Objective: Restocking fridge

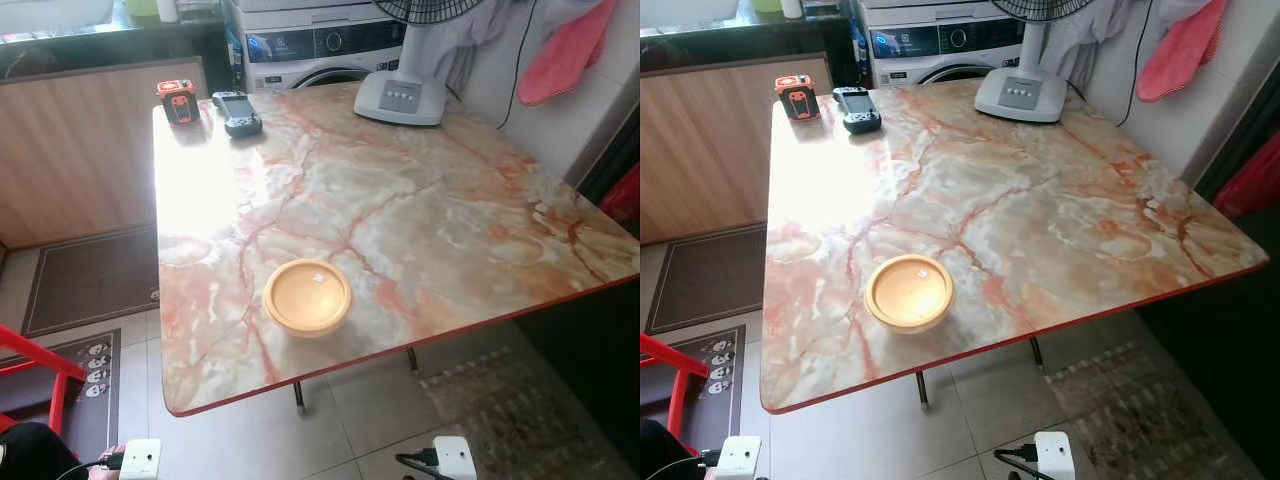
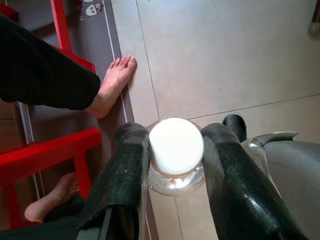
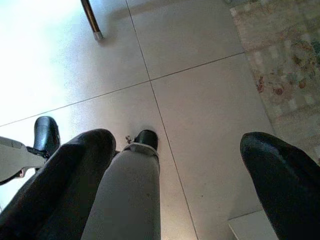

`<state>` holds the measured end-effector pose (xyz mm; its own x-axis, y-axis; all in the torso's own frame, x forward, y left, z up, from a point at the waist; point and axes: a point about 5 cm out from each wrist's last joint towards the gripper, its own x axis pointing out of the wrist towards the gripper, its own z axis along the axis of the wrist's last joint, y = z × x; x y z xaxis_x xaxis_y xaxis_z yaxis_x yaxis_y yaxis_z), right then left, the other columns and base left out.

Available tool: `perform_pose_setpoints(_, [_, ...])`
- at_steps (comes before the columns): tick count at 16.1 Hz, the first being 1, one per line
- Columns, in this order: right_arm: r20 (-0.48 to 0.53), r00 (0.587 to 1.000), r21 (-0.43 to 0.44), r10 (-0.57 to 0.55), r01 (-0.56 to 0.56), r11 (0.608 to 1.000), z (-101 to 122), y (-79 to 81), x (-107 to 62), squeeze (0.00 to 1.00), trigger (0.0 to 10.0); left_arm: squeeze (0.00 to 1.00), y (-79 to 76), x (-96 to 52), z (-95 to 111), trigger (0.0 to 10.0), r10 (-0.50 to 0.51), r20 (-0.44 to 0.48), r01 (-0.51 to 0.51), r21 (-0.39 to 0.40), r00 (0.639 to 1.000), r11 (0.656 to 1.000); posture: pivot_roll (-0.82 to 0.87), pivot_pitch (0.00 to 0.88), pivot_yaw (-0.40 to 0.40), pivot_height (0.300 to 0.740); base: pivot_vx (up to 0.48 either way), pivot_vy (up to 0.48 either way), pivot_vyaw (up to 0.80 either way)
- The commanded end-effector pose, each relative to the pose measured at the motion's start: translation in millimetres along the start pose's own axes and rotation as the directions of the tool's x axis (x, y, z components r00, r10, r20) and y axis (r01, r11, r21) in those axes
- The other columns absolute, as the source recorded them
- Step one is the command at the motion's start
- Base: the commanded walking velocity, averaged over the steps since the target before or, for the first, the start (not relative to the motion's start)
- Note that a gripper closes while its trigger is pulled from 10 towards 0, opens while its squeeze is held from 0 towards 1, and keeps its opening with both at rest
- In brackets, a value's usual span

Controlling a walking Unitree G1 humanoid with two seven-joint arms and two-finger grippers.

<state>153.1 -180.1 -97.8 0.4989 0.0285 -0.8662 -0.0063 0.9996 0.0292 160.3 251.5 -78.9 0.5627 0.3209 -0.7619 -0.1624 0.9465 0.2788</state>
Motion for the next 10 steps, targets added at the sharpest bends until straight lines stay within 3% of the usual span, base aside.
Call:
perform_pose_setpoints(1, [-0.016, 1.0, -0.008, 0.003, -0.003, 1.0, -5.5, 1.4, -0.6, 0.0, 10.0, 0.0, -0.3, -1.0, -6.2, 10.0, 0.007, -0.03, -0.007, -0.025, 1.0, 1.0, 0.1, 0.058, -0.029, 0.736, -0.266, 0.0, 0.0])
perform_pose_setpoints(10, [-0.015, 1.0, -0.013, 0.023, -0.023, 1.0, -6.8, 5.6, -0.6, 0.0, 10.0, 0.0, -6.5, -1.4, -6.2, 10.0, -0.004, -0.034, 0.003, -0.026, 0.999, 1.0, 0.1, 0.05, -0.035, 0.736, -0.259, 0.0, 0.0])
